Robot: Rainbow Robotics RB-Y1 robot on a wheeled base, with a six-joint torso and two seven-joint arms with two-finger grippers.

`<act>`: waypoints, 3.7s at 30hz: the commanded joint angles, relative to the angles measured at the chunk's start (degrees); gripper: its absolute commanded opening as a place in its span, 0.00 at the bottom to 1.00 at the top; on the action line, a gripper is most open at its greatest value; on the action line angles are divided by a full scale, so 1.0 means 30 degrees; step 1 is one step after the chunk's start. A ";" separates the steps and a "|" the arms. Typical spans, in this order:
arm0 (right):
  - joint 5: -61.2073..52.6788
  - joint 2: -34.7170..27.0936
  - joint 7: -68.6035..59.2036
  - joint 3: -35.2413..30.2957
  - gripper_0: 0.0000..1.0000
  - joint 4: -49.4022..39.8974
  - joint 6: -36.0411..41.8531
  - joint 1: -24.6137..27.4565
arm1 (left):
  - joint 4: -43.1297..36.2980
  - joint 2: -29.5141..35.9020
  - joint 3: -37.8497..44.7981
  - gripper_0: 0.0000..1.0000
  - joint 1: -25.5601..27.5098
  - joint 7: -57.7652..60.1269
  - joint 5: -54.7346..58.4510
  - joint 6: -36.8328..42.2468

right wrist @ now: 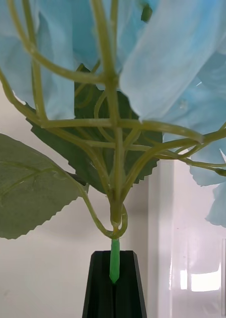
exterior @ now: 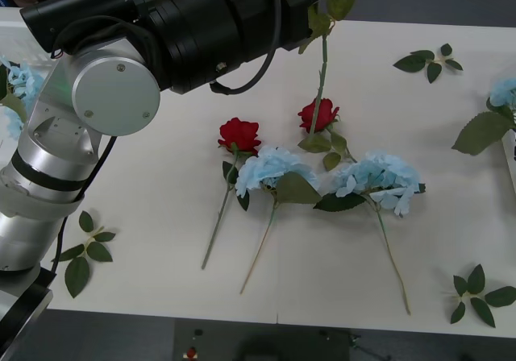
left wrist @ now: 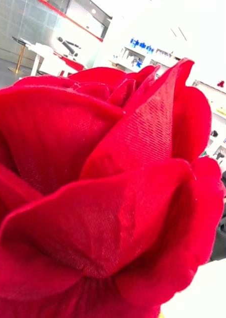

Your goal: Put the red flowers into the right box and the blue flowers into the left box

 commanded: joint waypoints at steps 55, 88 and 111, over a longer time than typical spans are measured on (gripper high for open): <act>-1.4126 0.7172 2.1294 -0.8163 0.88 -1.0096 0.4584 0.4110 | 0.1665 0.0445 -0.0408 0.00 -0.1305 0.3441 0.2048 -0.0726; -0.6070 1.7983 2.1456 -0.8017 0.00 -0.5731 0.5814 -0.0431 | 0.5269 -0.0669 -0.2517 0.00 -0.3297 0.3734 0.2546 -0.3011; -0.6070 1.7016 2.1456 -0.8192 0.00 -0.5731 0.5697 -0.0402 | 0.5269 -0.0669 -0.2517 1.00 -0.3297 0.3734 0.2546 -0.3011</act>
